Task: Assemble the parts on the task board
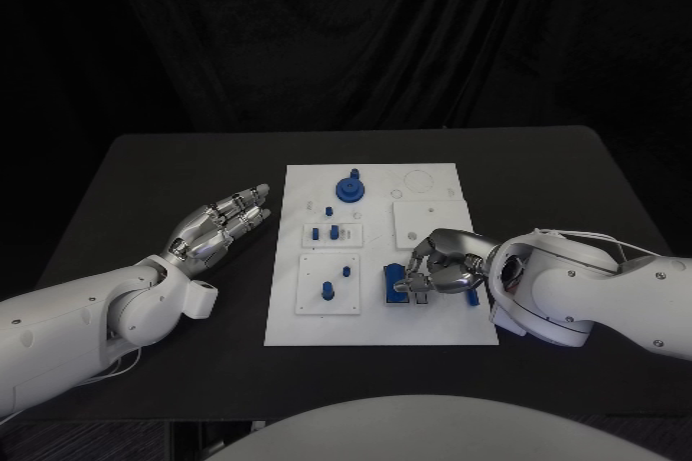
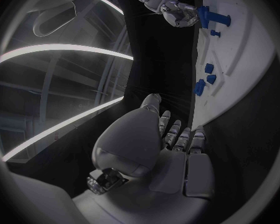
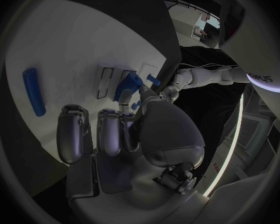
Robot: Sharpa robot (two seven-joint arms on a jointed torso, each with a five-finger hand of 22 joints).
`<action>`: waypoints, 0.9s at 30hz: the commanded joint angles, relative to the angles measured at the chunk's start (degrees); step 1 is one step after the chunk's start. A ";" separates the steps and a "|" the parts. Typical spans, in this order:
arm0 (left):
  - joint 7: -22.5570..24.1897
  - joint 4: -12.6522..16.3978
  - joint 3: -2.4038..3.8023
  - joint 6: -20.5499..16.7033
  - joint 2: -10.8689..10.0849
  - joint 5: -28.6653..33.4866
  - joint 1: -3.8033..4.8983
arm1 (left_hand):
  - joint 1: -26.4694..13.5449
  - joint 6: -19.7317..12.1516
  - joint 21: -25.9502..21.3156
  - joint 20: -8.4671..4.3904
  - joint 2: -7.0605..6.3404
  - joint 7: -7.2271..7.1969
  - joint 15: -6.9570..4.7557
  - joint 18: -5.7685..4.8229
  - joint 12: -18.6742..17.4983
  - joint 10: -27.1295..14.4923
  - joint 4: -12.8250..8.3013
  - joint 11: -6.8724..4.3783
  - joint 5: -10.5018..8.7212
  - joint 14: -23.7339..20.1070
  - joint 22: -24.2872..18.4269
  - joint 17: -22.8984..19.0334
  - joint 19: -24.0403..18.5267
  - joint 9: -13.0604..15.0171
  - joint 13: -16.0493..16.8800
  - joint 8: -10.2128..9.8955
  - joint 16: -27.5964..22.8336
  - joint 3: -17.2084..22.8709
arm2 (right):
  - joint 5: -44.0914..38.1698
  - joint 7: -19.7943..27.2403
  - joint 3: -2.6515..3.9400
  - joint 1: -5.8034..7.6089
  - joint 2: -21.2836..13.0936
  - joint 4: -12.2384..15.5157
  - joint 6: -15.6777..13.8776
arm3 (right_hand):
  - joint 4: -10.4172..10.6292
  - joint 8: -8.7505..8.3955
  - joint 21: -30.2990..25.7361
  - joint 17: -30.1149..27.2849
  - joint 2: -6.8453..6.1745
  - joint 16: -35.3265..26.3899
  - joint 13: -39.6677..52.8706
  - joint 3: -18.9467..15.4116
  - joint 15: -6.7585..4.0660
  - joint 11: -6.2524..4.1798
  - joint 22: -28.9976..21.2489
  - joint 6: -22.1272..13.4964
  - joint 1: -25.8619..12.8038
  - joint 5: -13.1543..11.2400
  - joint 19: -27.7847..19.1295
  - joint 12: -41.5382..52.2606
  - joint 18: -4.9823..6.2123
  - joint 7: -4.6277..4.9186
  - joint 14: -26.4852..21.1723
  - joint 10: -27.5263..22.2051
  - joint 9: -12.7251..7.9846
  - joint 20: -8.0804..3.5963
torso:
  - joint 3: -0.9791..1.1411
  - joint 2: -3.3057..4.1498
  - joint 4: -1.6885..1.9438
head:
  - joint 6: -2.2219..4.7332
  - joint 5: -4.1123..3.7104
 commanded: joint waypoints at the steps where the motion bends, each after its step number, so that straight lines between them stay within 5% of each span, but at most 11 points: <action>1: 1.34 0.11 0.05 0.76 0.03 0.02 -0.09 | 0.43 -0.04 -0.09 0.50 -0.20 0.25 0.43 0.79 0.20 0.00 -0.36 0.09 0.34 -0.14 0.07 -0.10 -0.03 0.07 0.04 0.37 -0.16 -0.11 | -0.54 -0.50 -0.03 -0.15 0.04 -0.05 1.03 | -0.48 0.26 -0.35 3.76 -0.06 -0.11 15.06 0.13 -0.39 -0.27 12.33 -0.43 0.82 0.60 2.53 0.15 0.29 0.05 4.07 5.96 -0.02 -0.53 | 0.02 0.00 -0.01 | 0.00 0.01; 14: 1.28 0.15 0.05 0.82 -0.02 0.02 -0.10 | 0.40 0.09 -0.08 0.53 -0.18 0.55 0.43 0.80 0.20 0.01 -0.42 -0.06 0.35 -0.11 0.07 -0.08 -0.02 0.09 0.04 0.41 -0.15 -0.08 | -0.60 -0.29 -0.03 -0.23 0.32 0.02 2.14 | -1.30 0.26 -0.48 3.53 -0.39 -0.22 15.06 0.40 -0.42 -0.29 12.29 -0.51 2.00 0.60 2.47 0.15 0.32 0.05 4.03 5.96 -0.15 -0.59 | -0.01 -0.02 -0.03 | 0.00 0.05; 27: 1.37 0.10 0.05 0.82 -0.07 0.02 -0.11 | 0.39 0.20 -0.08 0.53 -0.16 0.68 0.42 0.82 0.24 0.04 -0.46 -0.08 0.36 -0.10 0.07 -0.08 -0.02 0.10 0.05 0.43 -0.14 -0.05 | -0.61 0.49 -0.02 -0.28 -0.05 0.14 0.95 | -1.32 0.56 -0.50 3.46 -0.60 -0.28 15.06 0.01 -0.32 -0.14 12.29 -0.33 2.34 -2.92 2.47 0.15 0.31 0.23 4.02 5.96 -0.31 -0.53 | -0.01 -0.02 -0.01 | 0.00 0.15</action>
